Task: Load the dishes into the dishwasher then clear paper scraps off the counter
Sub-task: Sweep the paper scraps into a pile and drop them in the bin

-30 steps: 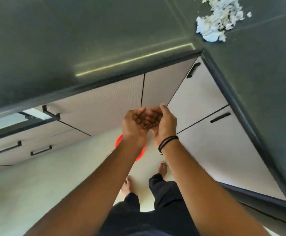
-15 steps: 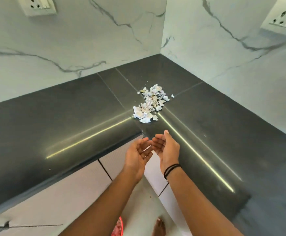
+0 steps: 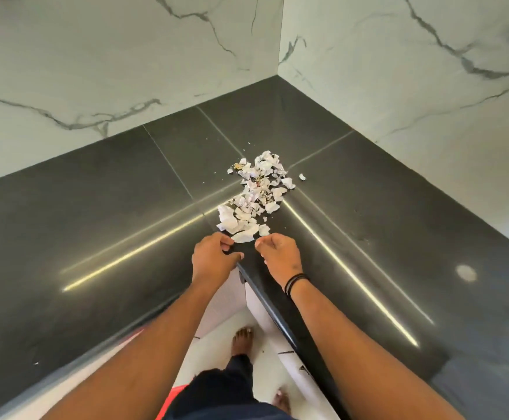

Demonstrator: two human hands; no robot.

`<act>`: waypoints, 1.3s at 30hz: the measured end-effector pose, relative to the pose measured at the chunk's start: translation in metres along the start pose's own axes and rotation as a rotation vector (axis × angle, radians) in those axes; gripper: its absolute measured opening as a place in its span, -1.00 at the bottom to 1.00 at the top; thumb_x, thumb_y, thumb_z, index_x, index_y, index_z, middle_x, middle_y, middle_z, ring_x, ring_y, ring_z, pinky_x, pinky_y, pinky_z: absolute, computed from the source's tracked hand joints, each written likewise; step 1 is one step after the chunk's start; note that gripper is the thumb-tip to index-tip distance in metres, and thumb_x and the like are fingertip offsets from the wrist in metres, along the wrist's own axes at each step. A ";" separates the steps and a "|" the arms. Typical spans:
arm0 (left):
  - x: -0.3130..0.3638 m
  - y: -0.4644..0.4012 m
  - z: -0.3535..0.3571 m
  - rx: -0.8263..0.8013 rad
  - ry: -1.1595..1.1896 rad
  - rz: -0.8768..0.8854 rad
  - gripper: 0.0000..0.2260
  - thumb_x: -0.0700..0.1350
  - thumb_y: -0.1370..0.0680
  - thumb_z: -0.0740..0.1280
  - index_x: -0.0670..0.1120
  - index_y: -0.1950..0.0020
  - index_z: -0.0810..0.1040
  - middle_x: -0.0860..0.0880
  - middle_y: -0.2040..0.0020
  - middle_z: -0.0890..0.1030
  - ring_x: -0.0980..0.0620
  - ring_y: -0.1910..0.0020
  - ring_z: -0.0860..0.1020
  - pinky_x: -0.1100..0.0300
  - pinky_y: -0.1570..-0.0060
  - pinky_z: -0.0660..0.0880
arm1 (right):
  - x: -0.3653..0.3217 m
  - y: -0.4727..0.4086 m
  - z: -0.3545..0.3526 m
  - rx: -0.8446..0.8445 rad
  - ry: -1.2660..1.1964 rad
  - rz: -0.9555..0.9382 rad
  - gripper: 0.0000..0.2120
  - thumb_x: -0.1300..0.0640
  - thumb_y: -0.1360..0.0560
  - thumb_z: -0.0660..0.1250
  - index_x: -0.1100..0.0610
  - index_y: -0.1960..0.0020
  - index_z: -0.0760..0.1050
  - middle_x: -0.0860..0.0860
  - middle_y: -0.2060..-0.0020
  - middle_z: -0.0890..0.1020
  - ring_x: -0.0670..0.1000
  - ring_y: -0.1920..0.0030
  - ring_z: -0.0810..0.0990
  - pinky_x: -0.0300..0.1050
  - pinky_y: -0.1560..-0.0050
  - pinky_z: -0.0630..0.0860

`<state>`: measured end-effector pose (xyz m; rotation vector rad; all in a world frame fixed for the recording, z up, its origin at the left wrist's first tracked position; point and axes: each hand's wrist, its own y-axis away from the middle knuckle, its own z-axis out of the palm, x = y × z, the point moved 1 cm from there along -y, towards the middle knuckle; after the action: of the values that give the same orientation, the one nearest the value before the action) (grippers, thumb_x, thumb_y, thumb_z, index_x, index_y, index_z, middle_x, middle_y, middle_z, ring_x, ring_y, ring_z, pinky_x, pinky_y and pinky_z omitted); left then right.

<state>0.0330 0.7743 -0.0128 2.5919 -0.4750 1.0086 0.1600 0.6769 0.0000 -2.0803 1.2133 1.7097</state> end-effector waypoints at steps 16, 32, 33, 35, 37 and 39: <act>0.011 -0.161 0.004 0.062 0.261 0.207 -0.46 0.29 -0.53 0.26 0.08 -0.45 0.36 0.06 -0.40 0.44 0.01 -0.42 0.38 -0.16 -0.40 0.36 | -0.060 -0.158 -0.025 0.391 0.109 -0.081 -0.50 -0.05 -0.63 0.25 0.16 -0.49 0.33 0.09 -0.46 0.36 0.07 -0.48 0.31 -0.03 -0.47 0.26; 0.043 -0.234 0.003 -0.367 0.352 0.262 -0.38 0.30 -0.63 0.06 0.11 -0.65 0.08 0.17 -0.63 0.12 0.20 -0.61 0.06 -0.07 -0.61 0.03 | -0.097 -0.244 -0.004 -0.053 0.515 -0.213 -0.39 -0.12 -0.66 0.10 0.07 -0.62 0.03 0.03 -0.60 0.12 0.01 -0.59 0.09 0.06 -0.56 0.12; 0.044 -0.235 0.003 -0.378 0.337 0.277 -0.39 0.27 -0.64 0.05 0.09 -0.65 0.07 0.15 -0.64 0.11 0.22 -0.61 0.05 -0.05 -0.62 -0.01 | -0.100 -0.248 -0.001 -0.103 0.531 -0.213 -0.39 -0.14 -0.66 0.09 0.05 -0.63 0.02 0.02 -0.60 0.10 0.01 -0.59 0.10 0.08 -0.56 0.14; 0.044 -0.236 0.003 -0.401 0.303 0.300 -0.41 0.25 -0.66 0.02 0.07 -0.65 0.09 0.13 -0.63 0.14 0.24 -0.60 0.07 -0.01 -0.62 -0.07 | -0.104 -0.250 0.006 -0.177 0.568 -0.208 -0.41 -0.15 -0.66 0.07 0.02 -0.62 0.03 0.03 -0.60 0.12 0.02 -0.58 0.12 0.08 -0.55 0.16; 0.043 -0.235 0.000 -0.447 0.363 0.274 -0.42 0.28 -0.65 0.00 0.08 -0.63 0.17 0.16 -0.61 0.21 0.27 -0.57 0.13 0.01 -0.62 -0.04 | -0.106 -0.243 0.011 -0.242 0.635 -0.218 -0.48 -0.11 -0.68 0.05 0.01 -0.60 0.11 0.05 -0.58 0.20 0.05 -0.57 0.16 0.01 -0.52 0.17; 0.039 -0.234 -0.003 -0.481 0.490 0.211 -0.45 0.27 -0.65 0.02 0.07 -0.59 0.30 0.17 -0.55 0.34 0.27 -0.53 0.25 0.01 -0.60 0.10 | -0.107 -0.230 0.012 -0.281 0.682 -0.251 -0.55 -0.04 -0.69 0.07 0.00 -0.56 0.20 0.08 -0.53 0.30 0.08 -0.52 0.27 -0.06 -0.44 0.22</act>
<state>0.1551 0.9773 -0.0245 1.8246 -0.7562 1.3500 0.3079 0.8826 0.0124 -2.9807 0.8078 1.1377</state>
